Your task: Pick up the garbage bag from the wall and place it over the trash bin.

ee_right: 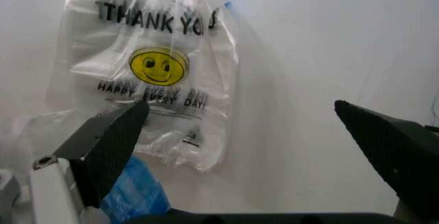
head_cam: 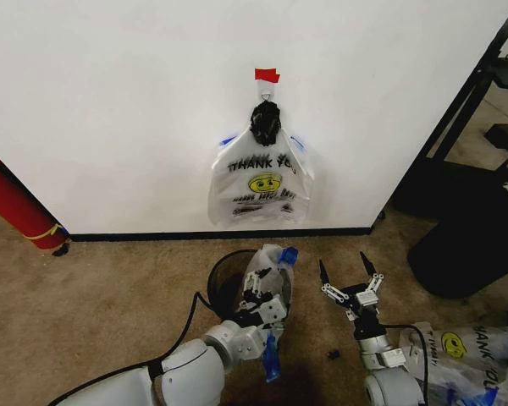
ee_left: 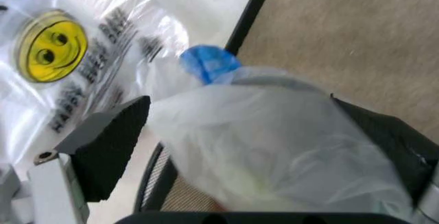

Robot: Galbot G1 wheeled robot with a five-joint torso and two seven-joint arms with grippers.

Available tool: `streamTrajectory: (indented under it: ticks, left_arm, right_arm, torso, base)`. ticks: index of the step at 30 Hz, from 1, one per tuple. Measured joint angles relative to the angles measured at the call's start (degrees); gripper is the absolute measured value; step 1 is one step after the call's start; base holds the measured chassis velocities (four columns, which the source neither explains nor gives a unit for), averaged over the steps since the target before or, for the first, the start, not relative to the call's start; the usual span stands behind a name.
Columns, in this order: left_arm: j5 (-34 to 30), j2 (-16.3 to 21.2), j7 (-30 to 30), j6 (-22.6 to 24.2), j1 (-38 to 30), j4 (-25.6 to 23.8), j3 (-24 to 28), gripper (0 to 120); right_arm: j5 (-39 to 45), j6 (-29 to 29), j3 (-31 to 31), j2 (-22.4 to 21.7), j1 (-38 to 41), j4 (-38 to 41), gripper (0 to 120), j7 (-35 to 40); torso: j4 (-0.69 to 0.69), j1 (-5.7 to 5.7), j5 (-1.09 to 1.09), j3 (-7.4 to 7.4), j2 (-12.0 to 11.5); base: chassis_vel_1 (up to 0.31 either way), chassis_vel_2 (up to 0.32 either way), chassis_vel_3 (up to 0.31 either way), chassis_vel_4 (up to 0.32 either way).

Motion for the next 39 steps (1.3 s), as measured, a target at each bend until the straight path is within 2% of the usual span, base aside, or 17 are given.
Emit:
streamTrajectory:
  ticks: [7, 11, 14, 15, 20, 21, 22, 25, 28, 29, 33, 35, 37, 39]
  left_arm:
    - [0.3, 0.6, -2.2, 1.2, 0.8, -1.0, -1.1, 94]
    - [-1.9, 0.6, -5.5, 2.7, 2.0, -1.9, -2.8, 78]
    - [-8.4, 0.5, -8.4, 3.7, 2.4, -2.6, -3.7, 66]
    - [-8.4, 0.5, -8.4, 3.7, 2.4, -2.6, -3.7, 66]
    - [-27.7, -1.1, -16.1, 3.8, 2.8, -3.0, -5.8, 45]
    - [-30.5, -1.4, -17.2, 3.7, 3.0, -3.0, -6.3, 41]
    - [-30.5, -1.4, -17.2, 3.7, 3.0, -3.0, -6.3, 41]
    - [-38.1, -2.0, -20.5, 2.6, 4.2, -2.9, -8.8, 28]
    - [-43.2, -2.6, -22.7, 1.5, 5.9, -3.2, -12.2, 17]
    - [-43.2, -2.6, -22.7, 1.5, 5.9, -3.2, -12.2, 17]
    - [-49.9, -3.5, -24.0, 0.7, 8.2, -3.5, -17.9, 0]
    - [-52.7, -4.0, -24.2, 0.7, 10.2, -3.5, -21.1, 0]
    - [-52.8, -4.0, -24.2, 0.7, 10.3, -3.5, -21.2, 0]
    - [-54.3, -4.3, -24.1, 0.7, 12.8, -3.4, -23.7, 0]
  right_arm:
    - [-0.2, 0.0, -0.2, 0.5, 0.2, -0.1, 100, -0.3]
    - [-0.5, -0.1, -0.3, 0.7, 0.3, -0.3, 100, -0.4]
    - [-0.6, -0.1, -0.4, 0.6, 0.3, -0.3, 100, -0.8]
    - [-0.6, -0.1, -0.4, 0.6, 0.3, -0.3, 100, -0.8]
    - [0.4, -0.3, -1.3, -0.9, 0.0, -1.0, 100, -2.5]
    - [0.9, -0.5, -1.4, -1.2, -0.1, -1.1, 100, -2.9]
    - [0.9, -0.5, -1.4, -1.2, -0.1, -1.1, 100, -2.9]
    - [2.8, -1.3, -2.0, -2.2, -0.1, -1.3, 100, -4.2]
    - [5.8, -2.5, -3.0, -3.4, 0.0, -1.6, 100, -7.2]
    - [5.8, -2.5, -3.0, -3.4, 0.0, -1.6, 100, -7.2]
    - [15.2, -6.2, -5.2, -5.2, 0.1, -1.7, 100, -16.2]
    - [21.2, -9.9, -7.8, -6.0, 0.5, -1.3, 100, -17.0]
    - [21.8, -10.3, -8.1, -6.1, 0.6, -1.2, 100, -16.9]
    - [27.4, -15.1, -11.6, -6.5, 1.4, -0.7, 100, -14.9]
  torso:
    - [0.00, 0.00, 0.00, 0.00, 0.0]
    - [0.00, 0.00, 0.00, 0.00, 0.0]
    - [0.00, 0.00, 0.00, 0.00, 0.0]
    - [0.00, 0.00, 0.00, 0.00, 0.0]
    - [0.00, 0.00, 0.01, 0.00, 0.0]
    - [-0.01, 0.00, 0.01, 0.00, 0.0]
    - [-0.01, 0.00, 0.01, 0.00, 0.0]
    - [0.00, 0.00, 0.01, 0.00, 0.0]
    - [0.00, 0.00, 0.00, 0.00, 0.0]
    - [0.00, 0.00, 0.00, 0.00, 0.0]
    - [0.00, 0.00, 0.00, 0.00, 0.0]
    - [-0.01, 0.00, 0.01, 0.00, 0.0]
    - [-0.01, 0.00, 0.01, 0.00, 0.0]
    - [0.01, 0.00, 0.00, 0.00, 0.0]
  base:
    - [0.000, 0.000, 0.000, 0.000]
    - [0.000, 0.000, 0.000, 0.000]
    - [0.000, 0.000, 0.000, 0.000]
    - [0.000, 0.000, 0.000, 0.000]
    - [0.000, 0.000, 0.000, 0.000]
    - [0.000, 0.000, 0.000, 0.000]
    - [0.000, 0.000, 0.000, 0.000]
    - [0.000, 0.000, 0.000, 0.000]
    - [0.000, 0.000, 0.000, 0.000]
    - [0.000, 0.000, 0.000, 0.000]
    - [0.000, 0.000, 0.000, 0.000]
    - [0.000, 0.000, 0.000, 0.000]
    - [0.000, 0.000, 0.000, 0.000]
    - [0.000, 0.000, 0.000, 0.000]
